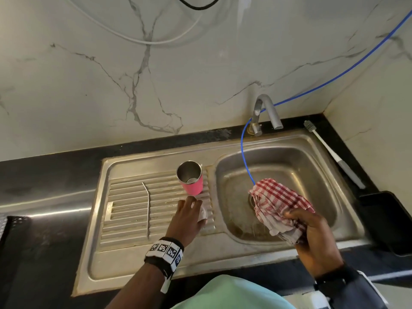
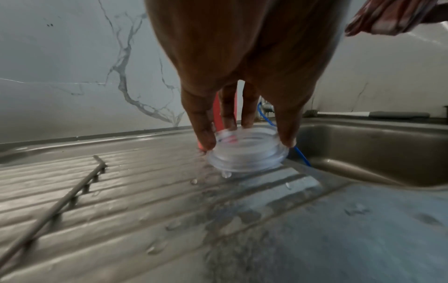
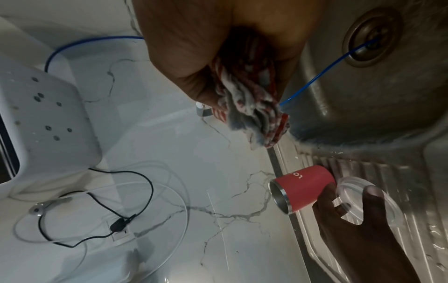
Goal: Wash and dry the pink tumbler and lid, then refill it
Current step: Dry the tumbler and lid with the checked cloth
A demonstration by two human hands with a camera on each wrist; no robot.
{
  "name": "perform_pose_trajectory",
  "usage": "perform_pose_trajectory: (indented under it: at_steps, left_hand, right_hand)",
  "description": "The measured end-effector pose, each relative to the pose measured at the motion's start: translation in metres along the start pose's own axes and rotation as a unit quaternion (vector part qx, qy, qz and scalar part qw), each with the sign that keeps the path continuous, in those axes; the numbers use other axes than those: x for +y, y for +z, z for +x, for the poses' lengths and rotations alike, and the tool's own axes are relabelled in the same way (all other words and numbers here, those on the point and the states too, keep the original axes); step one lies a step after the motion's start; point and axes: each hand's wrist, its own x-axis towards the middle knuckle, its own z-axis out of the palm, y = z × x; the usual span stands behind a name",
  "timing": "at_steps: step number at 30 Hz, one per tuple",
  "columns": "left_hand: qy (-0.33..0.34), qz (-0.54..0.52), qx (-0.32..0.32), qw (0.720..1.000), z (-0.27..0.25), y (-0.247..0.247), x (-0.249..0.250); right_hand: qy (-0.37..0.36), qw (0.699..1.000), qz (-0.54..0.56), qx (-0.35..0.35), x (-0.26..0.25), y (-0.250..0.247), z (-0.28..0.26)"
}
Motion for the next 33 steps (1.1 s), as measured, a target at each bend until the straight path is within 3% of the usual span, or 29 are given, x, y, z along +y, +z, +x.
perform_pose_trajectory:
  at_steps: [8, 10, 12, 14, 16, 17, 18, 19, 20, 21, 23, 26, 29, 33]
  left_hand:
    - [-0.023, 0.026, -0.007, 0.999, -0.006, 0.005, 0.001]
    - [-0.031, 0.027, 0.017, 0.999, -0.011, -0.001, 0.006]
    - [0.022, 0.011, 0.084, 0.996, -0.015, -0.011, 0.015]
    - [0.107, -0.040, 0.157, 0.981, -0.012, -0.024, 0.031]
    - [0.094, -0.192, 0.144, 0.966, -0.003, -0.052, 0.065]
    - [0.050, -0.305, 0.092, 0.947, 0.004, -0.065, 0.085]
    - [-0.008, -0.436, 0.006, 0.900, 0.014, -0.074, 0.108]
    - [-0.063, -0.544, -0.094, 0.832, 0.021, -0.079, 0.127]
    - [-0.090, -0.600, -0.171, 0.776, 0.029, -0.080, 0.146]
    - [-0.090, -0.614, -0.219, 0.753, 0.035, -0.078, 0.165]
    - [-0.051, -0.572, -0.248, 0.780, 0.049, -0.067, 0.201]
    - [-0.033, -0.511, -0.236, 0.826, 0.074, -0.040, 0.253]
    - [-0.036, -0.496, -0.239, 0.834, 0.101, -0.013, 0.311]
    - [-0.020, -0.480, -0.242, 0.843, 0.131, 0.017, 0.394]
  right_hand:
    - [0.005, 1.000, -0.002, 0.019, 0.006, -0.006, -0.001]
    - [-0.002, 1.000, -0.003, 0.019, 0.007, -0.008, 0.001]
    - [-0.003, 1.000, -0.010, 0.009, 0.005, -0.010, 0.002]
    - [0.004, 1.000, -0.012, -0.013, 0.001, -0.010, -0.001]
    - [0.013, 0.999, 0.002, -0.041, -0.005, -0.009, -0.005]
    - [0.014, 0.999, 0.014, -0.049, -0.009, -0.011, -0.006]
    - [0.014, 0.998, 0.029, -0.048, -0.012, -0.017, -0.007]
    - [0.017, 0.998, 0.037, -0.047, -0.015, -0.021, -0.006]
    - [0.016, 0.998, 0.041, -0.040, -0.017, -0.029, -0.004]
    - [0.016, 0.999, 0.041, -0.025, -0.019, -0.039, -0.003]
    - [0.019, 0.998, 0.046, 0.036, -0.019, -0.065, 0.002]
    - [0.044, 0.989, 0.022, 0.140, -0.014, -0.115, 0.006]
    - [0.054, 0.976, 0.014, 0.211, -0.014, -0.167, 0.008]
    - [-0.027, 0.945, 0.021, 0.326, -0.043, -0.224, 0.016]
